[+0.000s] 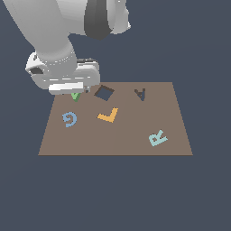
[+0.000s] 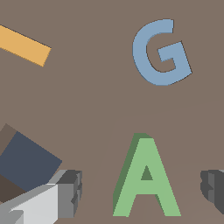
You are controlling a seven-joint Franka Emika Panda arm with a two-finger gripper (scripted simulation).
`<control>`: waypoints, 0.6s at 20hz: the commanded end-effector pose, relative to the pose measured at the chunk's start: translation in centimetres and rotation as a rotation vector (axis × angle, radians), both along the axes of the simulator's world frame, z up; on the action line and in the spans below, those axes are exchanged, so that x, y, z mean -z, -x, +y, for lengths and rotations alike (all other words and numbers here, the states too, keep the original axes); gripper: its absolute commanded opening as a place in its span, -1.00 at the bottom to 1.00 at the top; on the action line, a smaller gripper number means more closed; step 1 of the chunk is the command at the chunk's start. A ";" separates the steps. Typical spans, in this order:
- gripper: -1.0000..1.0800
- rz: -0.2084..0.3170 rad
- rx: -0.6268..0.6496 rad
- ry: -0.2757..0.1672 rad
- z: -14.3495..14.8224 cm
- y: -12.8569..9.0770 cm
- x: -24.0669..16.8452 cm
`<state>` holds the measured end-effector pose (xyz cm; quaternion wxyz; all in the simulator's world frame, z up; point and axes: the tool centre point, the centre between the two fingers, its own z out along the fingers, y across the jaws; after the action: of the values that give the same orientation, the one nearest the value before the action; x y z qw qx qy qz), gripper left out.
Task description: Insert a designated object into the corresponding slot on a board.
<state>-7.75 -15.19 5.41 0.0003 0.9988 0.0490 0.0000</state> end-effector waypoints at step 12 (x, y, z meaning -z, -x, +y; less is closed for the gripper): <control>0.92 0.000 -0.005 -0.001 -0.5 0.1 2.1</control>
<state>-7.84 -15.64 3.67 0.0000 0.9987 0.0510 -0.0001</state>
